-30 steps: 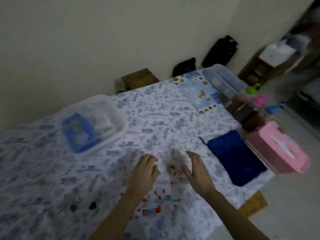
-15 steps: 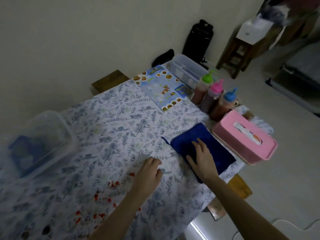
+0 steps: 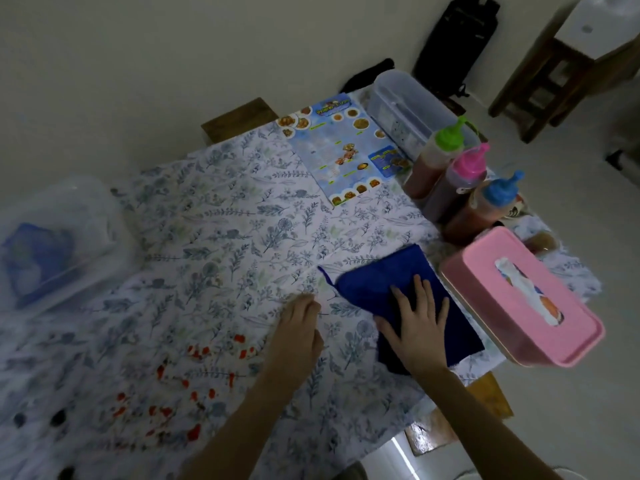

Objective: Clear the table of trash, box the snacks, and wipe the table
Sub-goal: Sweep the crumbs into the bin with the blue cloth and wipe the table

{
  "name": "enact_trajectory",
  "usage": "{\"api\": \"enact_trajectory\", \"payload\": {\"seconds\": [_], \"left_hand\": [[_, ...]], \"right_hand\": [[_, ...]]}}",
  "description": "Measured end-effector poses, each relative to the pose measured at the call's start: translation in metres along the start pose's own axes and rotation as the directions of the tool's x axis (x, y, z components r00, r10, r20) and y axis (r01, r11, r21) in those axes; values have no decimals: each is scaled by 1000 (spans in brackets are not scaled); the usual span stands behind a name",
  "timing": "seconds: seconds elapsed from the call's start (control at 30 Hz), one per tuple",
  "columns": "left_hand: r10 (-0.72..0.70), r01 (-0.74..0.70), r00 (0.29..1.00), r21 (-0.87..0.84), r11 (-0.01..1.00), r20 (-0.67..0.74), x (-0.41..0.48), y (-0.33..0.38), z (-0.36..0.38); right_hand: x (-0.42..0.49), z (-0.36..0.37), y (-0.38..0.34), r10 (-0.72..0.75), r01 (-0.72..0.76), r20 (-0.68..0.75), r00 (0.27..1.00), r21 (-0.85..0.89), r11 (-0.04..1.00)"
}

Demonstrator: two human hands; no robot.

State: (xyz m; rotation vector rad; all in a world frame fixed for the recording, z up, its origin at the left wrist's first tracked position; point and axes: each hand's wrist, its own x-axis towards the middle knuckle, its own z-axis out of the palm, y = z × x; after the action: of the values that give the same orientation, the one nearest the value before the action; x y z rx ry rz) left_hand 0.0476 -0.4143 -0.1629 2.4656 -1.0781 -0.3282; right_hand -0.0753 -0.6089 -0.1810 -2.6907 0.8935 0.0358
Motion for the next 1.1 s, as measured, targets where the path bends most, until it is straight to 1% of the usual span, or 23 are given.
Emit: {"api": "enact_trajectory", "payload": {"seconds": [0.07, 0.13, 0.2, 0.23, 0.33, 0.43, 0.5, 0.53, 0.63, 0.73, 0.8, 0.93, 1.03, 1.1], "left_hand": [[-3, 3, 1000, -23, 1000, 1, -1, 1, -1], [-16, 17, 1000, -86, 996, 3, -2, 1, -4], [-30, 30, 1000, -191, 981, 2, -2, -2, -8], [-31, 33, 999, -238, 971, 12, -2, -4, -11], [-25, 39, 998, -316, 948, 51, -6, -8, -24], [-47, 58, 998, -380, 923, 40, -16, -12, -32], [-78, 68, 997, -413, 908, -7, -28, -19, -38], [-100, 76, 994, -428, 901, -36, -35, -23, -42], [-200, 133, 976, -482, 866, -90, -61, -36, -58], [-295, 155, 939, -548, 822, -177, -96, -59, -75], [-358, 179, 909, -575, 798, -214, -125, -81, -88], [-486, 262, 837, -595, 760, -252, -194, -134, -114], [-523, 266, 802, -613, 744, -287, -244, -175, -134], [-542, 280, 785, -608, 743, -301, -276, -203, -146]], "right_hand": [[3, 1, -6, 55, -53, -67, 996, 32, 998], [4, 2, -11, 79, -74, -91, 993, 59, 996], [4, 1, -12, 6, 1, -116, 993, 64, 998], [3, 0, -12, -18, 29, -119, 993, 94, 995], [2, -18, -18, 74, -50, -76, 994, 285, 957], [1, -45, -45, 114, -36, -176, 978, 397, 917], [2, -63, -78, 145, -10, -225, 963, 513, 858], [2, -69, -95, 136, 25, -250, 959, 550, 835], [-1, -73, -149, 61, 124, -274, 960, 610, 782], [-14, -62, -205, -46, 213, -256, 966, 678, 704], [-28, -51, -242, -131, 252, -225, 965, 685, 684], [-64, -21, -312, -301, 325, -158, 940, 682, 655], [-92, 0, -364, -370, 360, -137, 919, 674, 645], [-108, 14, -397, -372, 360, -145, 917, 705, 611]]}}
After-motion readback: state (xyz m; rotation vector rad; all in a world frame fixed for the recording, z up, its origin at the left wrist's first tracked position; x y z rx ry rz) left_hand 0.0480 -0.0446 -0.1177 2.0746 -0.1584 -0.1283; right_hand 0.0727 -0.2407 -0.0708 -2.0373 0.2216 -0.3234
